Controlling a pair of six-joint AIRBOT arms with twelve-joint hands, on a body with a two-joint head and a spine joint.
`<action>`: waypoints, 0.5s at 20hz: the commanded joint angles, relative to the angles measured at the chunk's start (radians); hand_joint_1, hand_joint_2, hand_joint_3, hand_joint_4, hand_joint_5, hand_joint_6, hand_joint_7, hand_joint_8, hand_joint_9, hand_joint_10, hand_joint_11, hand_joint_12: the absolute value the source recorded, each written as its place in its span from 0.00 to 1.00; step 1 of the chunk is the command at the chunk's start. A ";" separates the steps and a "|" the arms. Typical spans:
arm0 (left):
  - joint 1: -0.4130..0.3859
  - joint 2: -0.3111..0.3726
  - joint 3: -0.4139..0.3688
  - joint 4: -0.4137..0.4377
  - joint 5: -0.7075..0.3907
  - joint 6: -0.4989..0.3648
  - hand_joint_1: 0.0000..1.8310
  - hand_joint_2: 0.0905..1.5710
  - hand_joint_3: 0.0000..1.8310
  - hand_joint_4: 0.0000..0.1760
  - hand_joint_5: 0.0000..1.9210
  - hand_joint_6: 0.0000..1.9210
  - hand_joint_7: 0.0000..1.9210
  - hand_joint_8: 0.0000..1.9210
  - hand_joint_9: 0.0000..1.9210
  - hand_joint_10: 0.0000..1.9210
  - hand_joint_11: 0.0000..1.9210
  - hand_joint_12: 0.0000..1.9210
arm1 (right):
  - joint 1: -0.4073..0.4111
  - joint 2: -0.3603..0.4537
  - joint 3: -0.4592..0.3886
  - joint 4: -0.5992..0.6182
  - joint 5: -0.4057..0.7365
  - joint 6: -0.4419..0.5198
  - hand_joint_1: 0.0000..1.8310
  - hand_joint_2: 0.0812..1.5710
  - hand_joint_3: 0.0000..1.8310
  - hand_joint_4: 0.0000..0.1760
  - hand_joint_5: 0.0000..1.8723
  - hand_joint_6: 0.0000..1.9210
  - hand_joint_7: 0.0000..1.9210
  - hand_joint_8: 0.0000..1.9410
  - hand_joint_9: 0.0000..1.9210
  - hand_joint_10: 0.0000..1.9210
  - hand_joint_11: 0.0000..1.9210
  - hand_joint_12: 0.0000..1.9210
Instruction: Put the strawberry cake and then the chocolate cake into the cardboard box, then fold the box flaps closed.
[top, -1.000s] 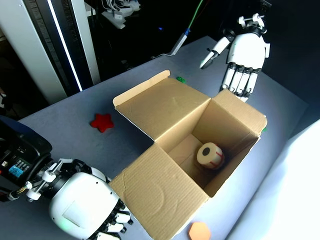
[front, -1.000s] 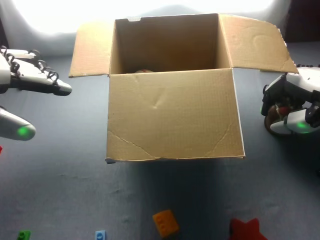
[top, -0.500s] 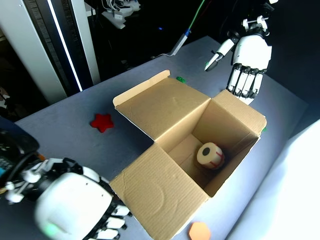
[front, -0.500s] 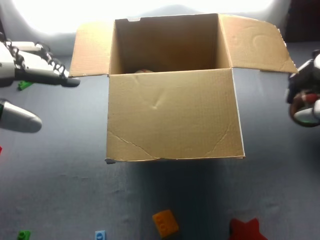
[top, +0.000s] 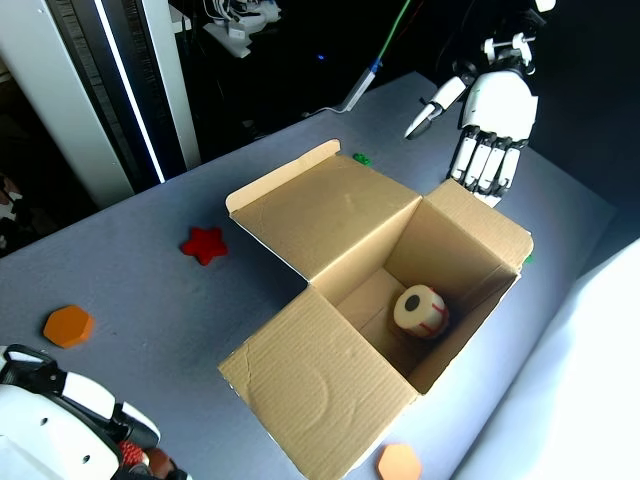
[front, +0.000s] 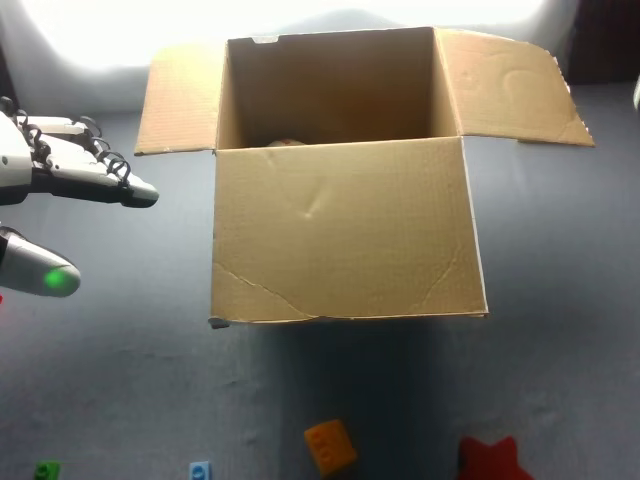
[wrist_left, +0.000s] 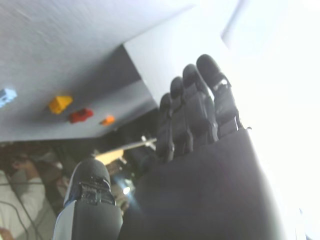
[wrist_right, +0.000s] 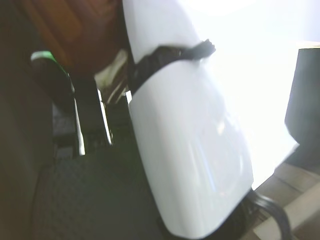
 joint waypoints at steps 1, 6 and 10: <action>-0.003 0.001 0.010 -0.096 -0.041 0.001 0.00 0.72 0.00 0.00 0.11 0.00 0.15 0.00 0.16 0.01 0.00 0.51 | 0.027 0.020 0.004 -0.046 0.128 0.014 0.74 0.72 0.00 0.00 0.49 0.47 0.51 0.56 0.39 0.77 0.20 0.97; -0.002 -0.007 0.013 -0.102 -0.041 0.002 0.00 0.72 0.00 0.00 0.10 0.00 0.15 0.00 0.16 0.00 0.00 0.50 | 0.102 -0.006 0.002 -0.353 0.266 0.195 0.74 0.72 0.00 0.00 0.49 0.49 0.50 0.57 0.39 0.77 0.21 0.97; 0.014 -0.030 0.029 -0.103 -0.045 0.020 0.00 0.73 0.00 0.00 0.10 0.00 0.13 0.00 0.13 0.00 0.00 0.46 | 0.120 -0.075 0.002 -0.451 0.338 0.266 0.73 0.73 0.00 0.00 0.47 0.55 0.47 0.61 0.37 0.79 0.19 0.95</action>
